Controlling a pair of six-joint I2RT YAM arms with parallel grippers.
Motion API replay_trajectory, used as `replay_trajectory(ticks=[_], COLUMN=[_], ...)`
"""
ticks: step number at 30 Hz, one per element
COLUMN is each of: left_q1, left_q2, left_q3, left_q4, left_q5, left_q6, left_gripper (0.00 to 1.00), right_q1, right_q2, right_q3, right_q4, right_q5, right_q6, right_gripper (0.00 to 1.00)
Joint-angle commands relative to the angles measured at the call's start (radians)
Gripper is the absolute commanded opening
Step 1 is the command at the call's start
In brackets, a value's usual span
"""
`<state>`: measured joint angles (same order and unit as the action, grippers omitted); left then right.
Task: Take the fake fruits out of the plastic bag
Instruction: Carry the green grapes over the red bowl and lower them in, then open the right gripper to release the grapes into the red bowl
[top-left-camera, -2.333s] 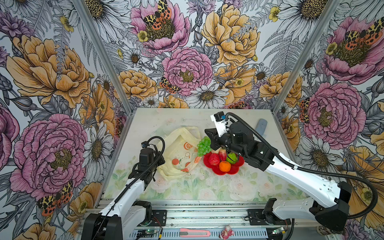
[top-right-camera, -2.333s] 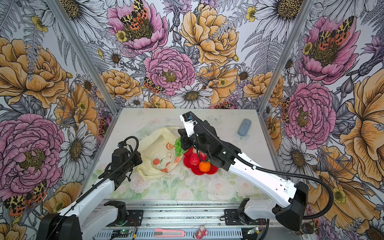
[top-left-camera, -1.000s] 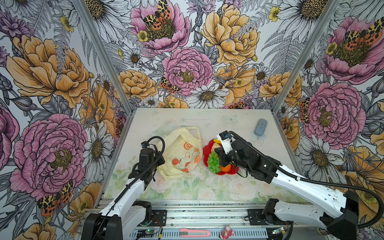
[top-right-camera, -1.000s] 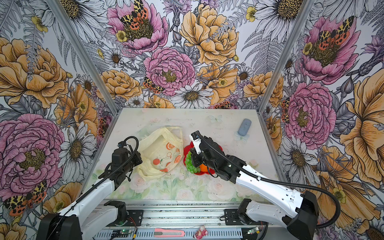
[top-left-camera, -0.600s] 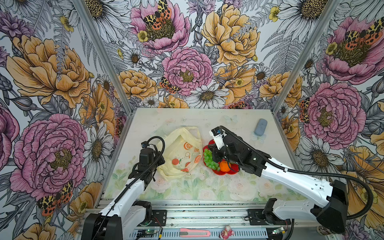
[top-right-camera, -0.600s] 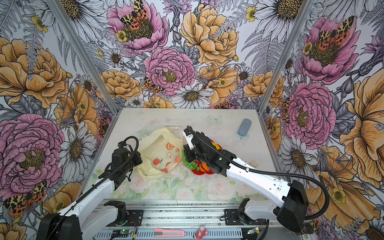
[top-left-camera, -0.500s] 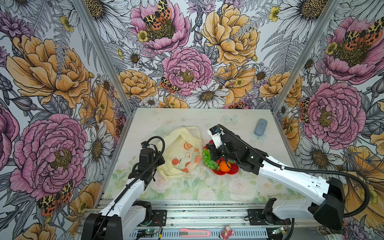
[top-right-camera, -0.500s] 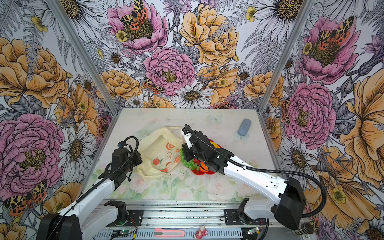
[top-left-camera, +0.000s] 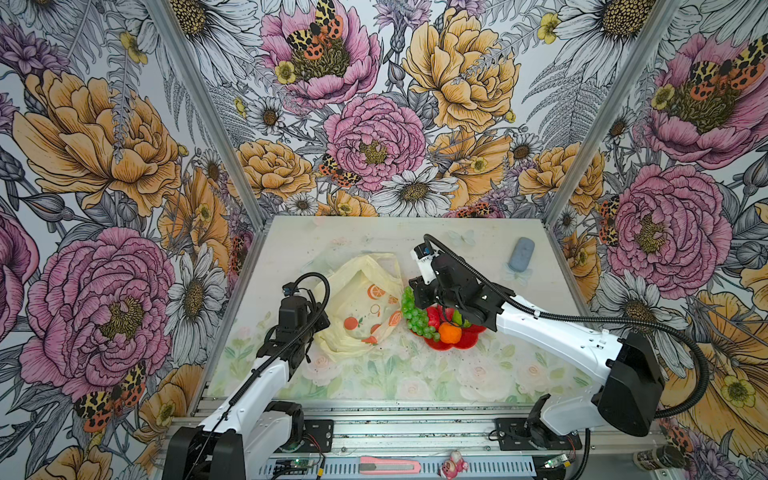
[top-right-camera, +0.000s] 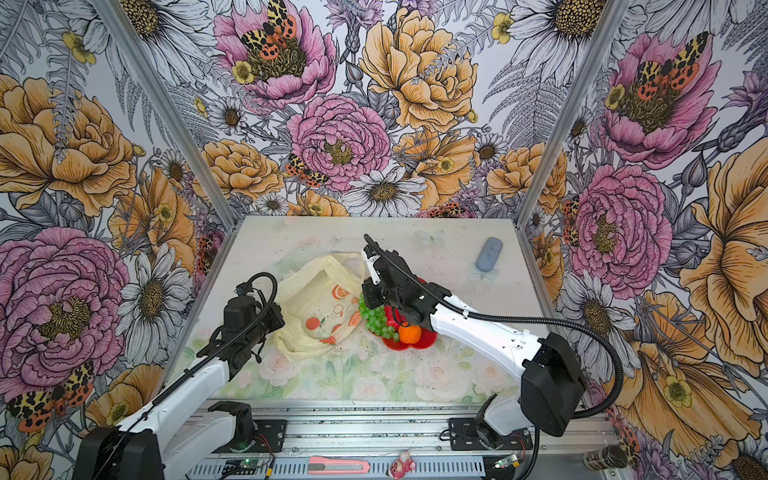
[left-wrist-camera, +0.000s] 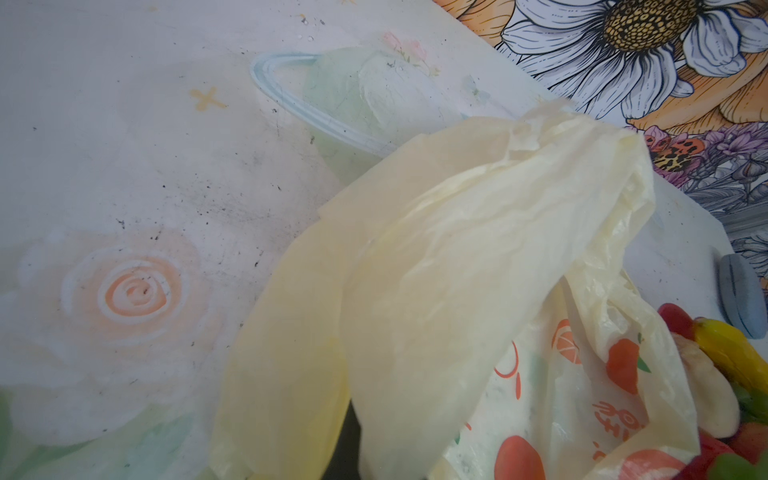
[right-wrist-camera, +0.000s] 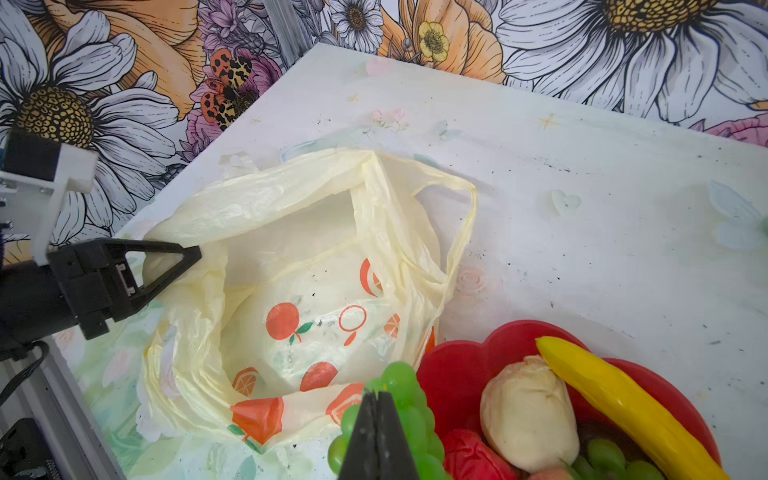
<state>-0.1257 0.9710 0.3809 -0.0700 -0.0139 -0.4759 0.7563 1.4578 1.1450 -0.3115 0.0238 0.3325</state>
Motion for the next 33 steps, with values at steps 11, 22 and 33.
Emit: replay_trajectory(ticks=[11, 22, 33], left_q1=[0.01, 0.01, 0.009], left_q2=[0.017, 0.011, 0.01], left_q3=[-0.007, -0.008, -0.008], left_q4=[0.023, 0.021, 0.018], left_q5=[0.008, 0.006, 0.002], left_q6=[-0.01, -0.01, -0.009], left_gripper=[0.0, 0.0, 0.0], right_q1=[-0.101, -0.126, -0.126], right_q2=[0.119, 0.185, 0.217], right_q3=[0.016, 0.009, -0.007], right_q4=[0.082, 0.086, 0.091], right_q5=[0.009, 0.069, 0.112], right_q6=[0.049, 0.086, 0.073], right_gripper=[0.0, 0.0, 0.0])
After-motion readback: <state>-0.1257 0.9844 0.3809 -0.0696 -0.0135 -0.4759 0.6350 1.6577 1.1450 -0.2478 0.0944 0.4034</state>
